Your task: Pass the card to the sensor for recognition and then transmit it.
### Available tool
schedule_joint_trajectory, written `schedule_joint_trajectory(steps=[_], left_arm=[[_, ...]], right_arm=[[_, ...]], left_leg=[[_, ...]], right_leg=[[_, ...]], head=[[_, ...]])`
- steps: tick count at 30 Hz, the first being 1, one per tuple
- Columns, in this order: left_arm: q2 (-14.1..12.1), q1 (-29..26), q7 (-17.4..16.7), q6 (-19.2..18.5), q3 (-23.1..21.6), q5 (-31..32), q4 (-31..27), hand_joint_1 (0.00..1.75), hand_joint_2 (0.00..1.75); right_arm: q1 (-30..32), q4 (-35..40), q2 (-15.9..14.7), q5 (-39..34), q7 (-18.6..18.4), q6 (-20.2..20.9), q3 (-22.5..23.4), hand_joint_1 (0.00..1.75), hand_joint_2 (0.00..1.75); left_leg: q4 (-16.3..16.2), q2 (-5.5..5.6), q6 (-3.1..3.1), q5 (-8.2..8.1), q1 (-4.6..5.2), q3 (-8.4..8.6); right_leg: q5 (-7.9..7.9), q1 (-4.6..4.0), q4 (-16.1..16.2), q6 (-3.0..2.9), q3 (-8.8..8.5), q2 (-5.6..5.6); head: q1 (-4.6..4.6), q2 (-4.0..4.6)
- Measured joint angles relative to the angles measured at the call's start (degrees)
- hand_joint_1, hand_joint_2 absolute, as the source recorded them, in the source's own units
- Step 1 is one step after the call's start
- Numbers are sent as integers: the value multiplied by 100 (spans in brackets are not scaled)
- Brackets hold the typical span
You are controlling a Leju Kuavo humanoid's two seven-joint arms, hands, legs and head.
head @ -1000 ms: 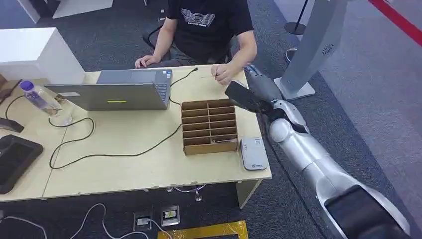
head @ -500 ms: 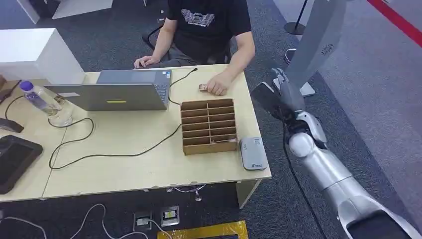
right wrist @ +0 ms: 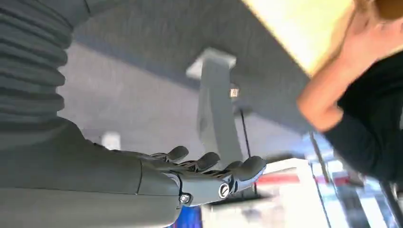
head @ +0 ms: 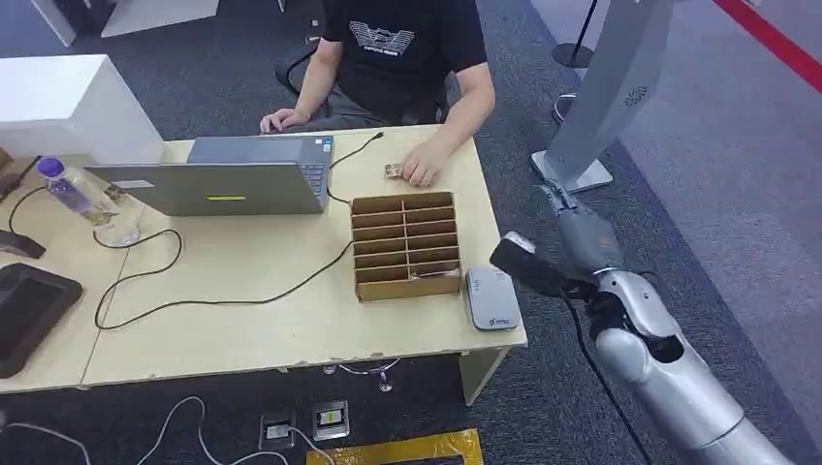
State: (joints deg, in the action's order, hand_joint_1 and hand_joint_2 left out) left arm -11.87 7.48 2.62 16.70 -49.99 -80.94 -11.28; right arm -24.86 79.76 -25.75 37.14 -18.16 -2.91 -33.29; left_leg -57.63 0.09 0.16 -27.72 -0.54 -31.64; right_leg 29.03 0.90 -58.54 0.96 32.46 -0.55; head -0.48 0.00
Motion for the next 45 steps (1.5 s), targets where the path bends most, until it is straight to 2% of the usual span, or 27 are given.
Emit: schedule_joint_trajectory(steps=[4, 8, 13, 15, 18, 23, 30, 34, 40, 45], left_arm=[[-44, 7, 0, 28, 0, 35, 7, 0, 0], [-39, 13, 0, 26, 0, 55, 13, 0, 0], [-20, 46, 0, 26, 0, 122, 13, 0, 0], [-2, 57, -2, 24, 0, 173, 13, 0, 0], [7, 60, -2, 26, -2, 175, 13, 0, 0], [-11, 64, 7, 6, 0, 175, 13, 0, 0], [-9, 66, -7, -9, 0, 111, 13, 0, 0], [4, 61, -9, -22, 0, 125, 13, 0, 0], [2, 61, -7, -33, 0, 142, 13, 0, 0], [-9, 61, -9, -98, 0, 195, 15, 0, 0]], right_arm=[[329, 240, -138, 563, -13, -301, -15, 0, 175], [651, 393, -90, 723, -18, -469, -140, 0, 175], [654, 328, 324, 929, 153, -923, -315, 0, 175], [551, 84, 649, 1108, 280, -1115, -398, 0, 175], [397, -247, 962, 1261, 334, -1101, -455, 0, 175], [193, -524, 1278, 1344, 345, -1005, -518, 0, 175], [82, -708, 1666, 1210, 321, -673, -525, 0, 175], [87, -750, 1781, 1278, 186, -548, -522, 0, 175], [190, -754, 1792, 1462, -2, -417, -505, 0, 175], [340, -752, 1795, 1473, 24, -293, -509, 0, 175]], left_leg=[[0, 0, 0, 0, 0, -1], [2, 1, 0, -1, -1, -8], [4, 0, 2, 1, -7, -10], [4, 1, 4, 3, -9, -9], [4, 3, 2, 6, -11, -10], [3, 3, 2, 6, -11, -11], [3, 2, 2, 5, -11, -12], [3, 3, 2, 5, -11, -11], [2, 2, 2, 5, -11, -10], [3, 2, 2, 4, -11, -11]], right_leg=[[0, 0, 0, 0, -1, 0], [1, 0, 0, 0, 1, -2], [1, -6, -3, -1, 3, 0], [1, -8, -3, -1, 2, -1], [0, -11, -4, -2, 1, -2], [1, -10, -4, -2, 1, -2], [1, -10, -3, -2, 5, 0], [1, -10, -3, -3, 5, -2], [1, -10, -2, -3, 5, -1], [1, -10, -2, -3, 5, -1]], head=[[-2, 0], [0, 0], [0, 0], [-2, 0], [-2, 0], [-2, 0], [-2, 0], [-2, 0], [-2, 0], [-2, 0]])
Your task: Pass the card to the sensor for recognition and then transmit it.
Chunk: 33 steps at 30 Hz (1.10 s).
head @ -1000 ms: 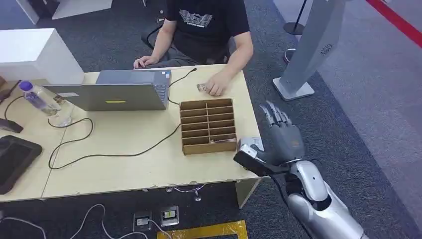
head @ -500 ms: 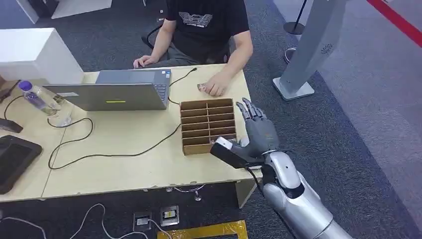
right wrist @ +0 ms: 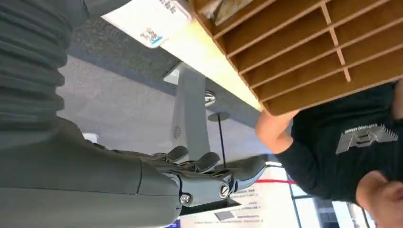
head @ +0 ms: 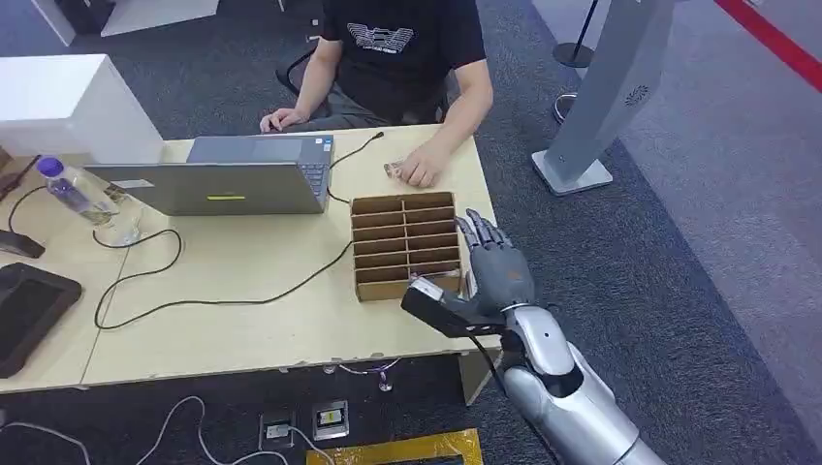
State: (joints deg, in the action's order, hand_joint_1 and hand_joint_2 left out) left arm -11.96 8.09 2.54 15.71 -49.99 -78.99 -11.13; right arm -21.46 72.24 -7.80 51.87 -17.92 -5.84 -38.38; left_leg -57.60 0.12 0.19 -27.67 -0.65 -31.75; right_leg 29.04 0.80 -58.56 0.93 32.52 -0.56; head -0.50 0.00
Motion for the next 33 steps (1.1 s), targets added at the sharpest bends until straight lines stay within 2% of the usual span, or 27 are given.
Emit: schedule_joint_trajectory(steps=[6, 11, 23, 33], left_arm=[[0, 0, 42, -79, 0, 13, 13, 0, 0], [-22, 3, 177, -129, -2, 87, 15, 0, 0], [-164, 5, 181, -111, -2, 135, 31, 0, 0], [-203, 7, 183, -116, -2, 170, 31, 0, 0]], right_arm=[[12, -70, 7, 29, 228, -103, 0, 0, 175], [-28, -367, 142, 192, 607, -666, 0, 0, 175], [-108, -627, 350, 700, 662, -708, -11, 0, 175], [-157, -992, 479, 763, 728, -863, -37, 0, 175]], left_leg=[[0, 0, 0, 0, 0, 0], [0, 0, 0, 0, 0, 0], [1, 0, 0, 0, 0, -1], [0, 0, 0, 0, 0, -1]], right_leg=[[0, 0, 0, 0, -1, 0], [0, 0, 0, 0, 0, 0], [0, 0, -1, -1, 0, 0], [0, 0, -1, -1, 0, 0]], head=[[0, 0], [0, 0], [-2, 0], [0, 0]])
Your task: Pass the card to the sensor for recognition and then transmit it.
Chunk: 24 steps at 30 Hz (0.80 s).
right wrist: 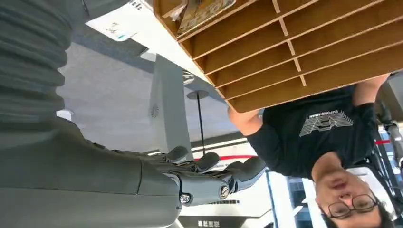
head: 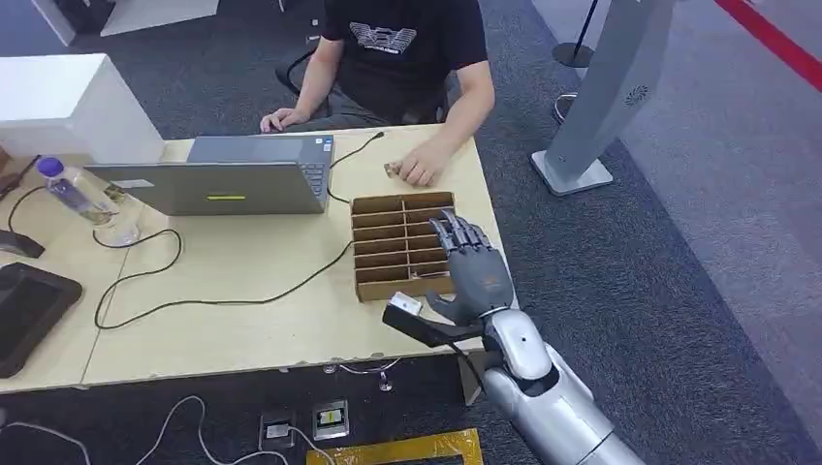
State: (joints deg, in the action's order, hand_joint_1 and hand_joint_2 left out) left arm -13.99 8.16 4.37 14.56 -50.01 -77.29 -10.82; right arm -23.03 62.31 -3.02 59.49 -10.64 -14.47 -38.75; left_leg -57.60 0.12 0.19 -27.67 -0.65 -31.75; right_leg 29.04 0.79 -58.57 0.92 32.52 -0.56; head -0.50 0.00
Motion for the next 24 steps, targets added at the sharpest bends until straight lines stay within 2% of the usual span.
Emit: schedule_joint_trajectory(steps=[8, 13, 21, 24], left_arm=[[-22, 1, 48, -61, 0, 52, 0, 0, 0], [-28, -2, 48, -63, -2, 57, 0, 0, 0], [-30, -2, 48, -63, -2, 55, 0, 0, 0], [-35, 0, 48, -50, 0, 41, 0, 0, 0]], right_arm=[[-98, -573, 96, -24, 186, -407, -9, 0, 175], [-220, -929, 205, -26, 256, -424, -9, 0, 175], [-242, -968, 232, -24, 271, -424, -9, 0, 175], [-354, -1143, 356, 66, 319, -516, -11, 0, 175]], left_leg=[[0, 0, 0, 0, 0, 0], [0, 0, 0, 0, 0, -1], [0, 0, 0, 0, 0, 0], [0, 0, 0, 0, 0, 0]], right_leg=[[0, 0, 0, 0, 0, 1], [0, 0, -1, 0, 0, -1], [0, 0, -1, 0, 0, 0], [0, 0, -1, 0, 1, 2]], head=[[0, 0], [0, 0], [0, 0], [0, 0]])
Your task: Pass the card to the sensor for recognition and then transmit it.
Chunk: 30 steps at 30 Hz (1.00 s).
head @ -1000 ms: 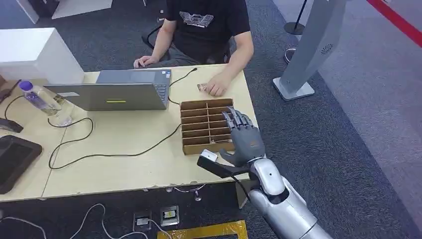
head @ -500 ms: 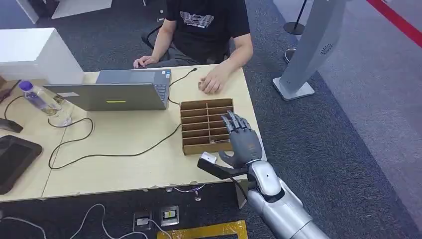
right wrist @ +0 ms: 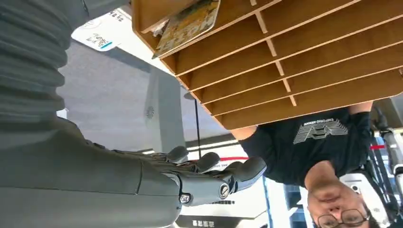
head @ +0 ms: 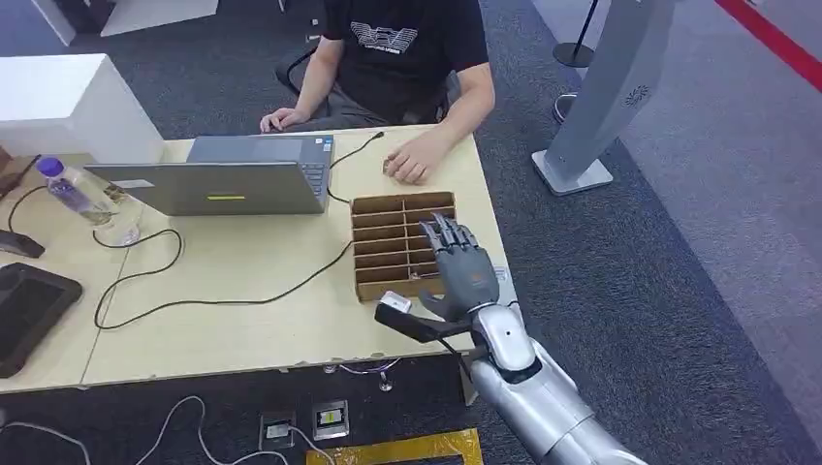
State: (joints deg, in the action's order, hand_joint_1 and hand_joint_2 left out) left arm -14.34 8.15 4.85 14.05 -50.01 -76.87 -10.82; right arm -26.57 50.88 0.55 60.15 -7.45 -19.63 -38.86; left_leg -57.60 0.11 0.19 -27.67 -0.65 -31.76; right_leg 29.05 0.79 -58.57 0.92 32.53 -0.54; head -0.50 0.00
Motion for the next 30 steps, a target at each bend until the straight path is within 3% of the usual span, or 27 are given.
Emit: schedule_joint_trajectory(steps=[7, 30], left_arm=[[0, 0, 0, -11, 0, 9, 0, 0, 0], [24, -1, 0, -2, -11, 7, 0, 0, 0]], right_arm=[[-61, -229, 168, 24, 26, 4, -4, 0, 175], [-18, -437, 183, 68, 131, 177, -28, 0, 175]], left_leg=[[0, 0, 0, 0, 0, 0], [0, 0, 0, 0, 0, 1]], right_leg=[[0, 0, 0, 0, 0, 0], [0, 0, 1, 0, 1, 2]], head=[[0, 0], [0, 0]])
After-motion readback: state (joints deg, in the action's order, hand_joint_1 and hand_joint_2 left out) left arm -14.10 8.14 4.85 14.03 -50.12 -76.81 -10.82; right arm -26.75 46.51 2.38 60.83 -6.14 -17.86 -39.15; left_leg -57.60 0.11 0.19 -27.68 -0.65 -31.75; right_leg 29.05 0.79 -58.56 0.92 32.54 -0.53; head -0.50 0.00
